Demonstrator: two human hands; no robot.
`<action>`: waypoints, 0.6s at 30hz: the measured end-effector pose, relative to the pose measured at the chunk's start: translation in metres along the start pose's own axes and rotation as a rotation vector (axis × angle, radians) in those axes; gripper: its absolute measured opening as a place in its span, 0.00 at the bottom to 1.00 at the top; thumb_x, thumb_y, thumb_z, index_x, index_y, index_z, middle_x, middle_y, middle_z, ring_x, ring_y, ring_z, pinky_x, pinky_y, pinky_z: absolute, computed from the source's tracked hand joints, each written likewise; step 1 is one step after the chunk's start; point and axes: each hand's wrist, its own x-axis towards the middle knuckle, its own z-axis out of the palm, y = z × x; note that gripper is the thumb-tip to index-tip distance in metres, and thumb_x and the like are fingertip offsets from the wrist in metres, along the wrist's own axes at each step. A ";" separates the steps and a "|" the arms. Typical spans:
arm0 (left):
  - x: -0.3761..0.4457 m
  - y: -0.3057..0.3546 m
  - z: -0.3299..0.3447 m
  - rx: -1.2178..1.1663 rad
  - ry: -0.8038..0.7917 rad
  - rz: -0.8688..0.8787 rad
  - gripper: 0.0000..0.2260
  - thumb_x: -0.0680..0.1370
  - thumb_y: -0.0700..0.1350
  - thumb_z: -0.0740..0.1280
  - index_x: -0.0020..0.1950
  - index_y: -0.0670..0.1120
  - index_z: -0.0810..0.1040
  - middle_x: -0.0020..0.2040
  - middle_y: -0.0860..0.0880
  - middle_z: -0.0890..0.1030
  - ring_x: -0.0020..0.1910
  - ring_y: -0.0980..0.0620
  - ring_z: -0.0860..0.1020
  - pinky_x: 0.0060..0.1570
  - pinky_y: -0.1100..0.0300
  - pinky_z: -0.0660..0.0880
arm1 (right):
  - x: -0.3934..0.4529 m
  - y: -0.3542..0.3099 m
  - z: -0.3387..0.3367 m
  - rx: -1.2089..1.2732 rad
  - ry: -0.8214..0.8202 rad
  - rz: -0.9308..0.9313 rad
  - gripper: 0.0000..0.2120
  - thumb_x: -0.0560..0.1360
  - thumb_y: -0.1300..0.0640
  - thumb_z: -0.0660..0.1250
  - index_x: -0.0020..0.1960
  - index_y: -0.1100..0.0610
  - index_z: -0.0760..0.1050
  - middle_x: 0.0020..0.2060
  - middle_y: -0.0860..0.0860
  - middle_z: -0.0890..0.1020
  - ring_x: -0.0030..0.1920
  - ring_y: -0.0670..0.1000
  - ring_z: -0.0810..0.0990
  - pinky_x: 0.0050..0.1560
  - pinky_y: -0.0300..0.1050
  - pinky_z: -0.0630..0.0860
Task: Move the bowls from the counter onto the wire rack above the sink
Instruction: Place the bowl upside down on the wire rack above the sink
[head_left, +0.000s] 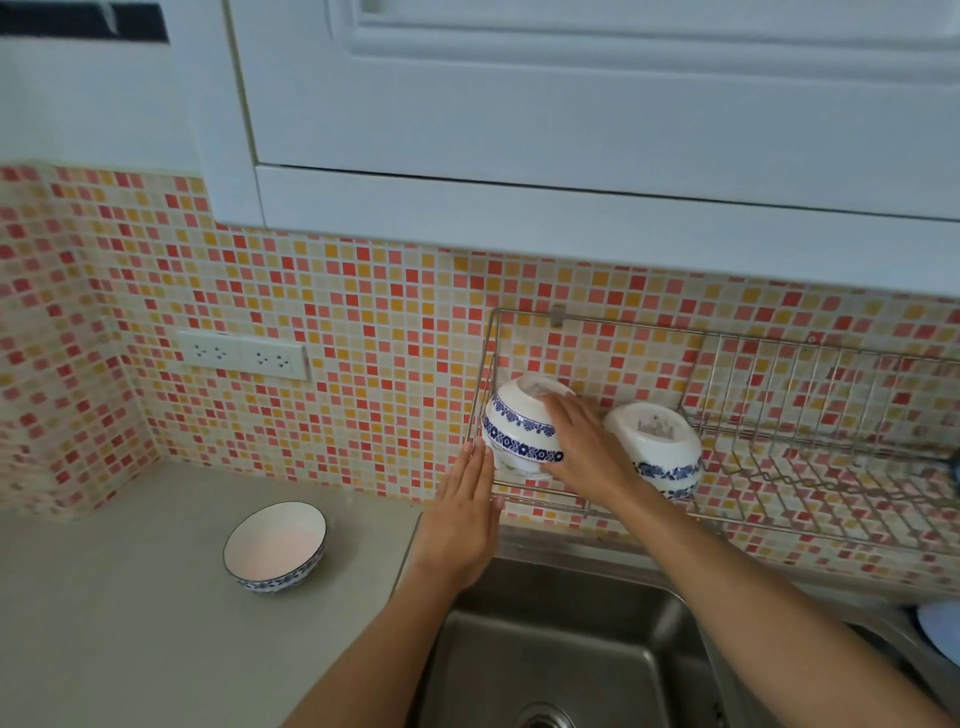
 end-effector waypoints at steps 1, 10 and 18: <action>0.000 0.000 0.000 -0.004 0.003 0.001 0.27 0.80 0.58 0.37 0.76 0.51 0.36 0.77 0.53 0.37 0.75 0.56 0.33 0.76 0.54 0.45 | 0.002 0.001 0.001 -0.011 -0.012 -0.001 0.45 0.72 0.52 0.74 0.78 0.57 0.50 0.77 0.53 0.58 0.78 0.54 0.52 0.74 0.51 0.59; -0.001 0.007 -0.003 0.033 0.005 -0.021 0.27 0.79 0.60 0.37 0.74 0.50 0.35 0.76 0.54 0.37 0.74 0.55 0.34 0.76 0.55 0.42 | 0.008 0.004 0.009 0.044 -0.104 -0.028 0.45 0.71 0.61 0.75 0.78 0.54 0.52 0.79 0.50 0.53 0.79 0.52 0.46 0.75 0.56 0.60; 0.018 0.032 -0.005 0.147 -0.034 0.029 0.35 0.72 0.66 0.25 0.74 0.48 0.30 0.73 0.50 0.28 0.73 0.50 0.30 0.70 0.55 0.28 | -0.045 0.039 0.014 -0.077 0.045 0.250 0.38 0.78 0.31 0.44 0.80 0.51 0.39 0.78 0.49 0.38 0.77 0.52 0.34 0.75 0.57 0.34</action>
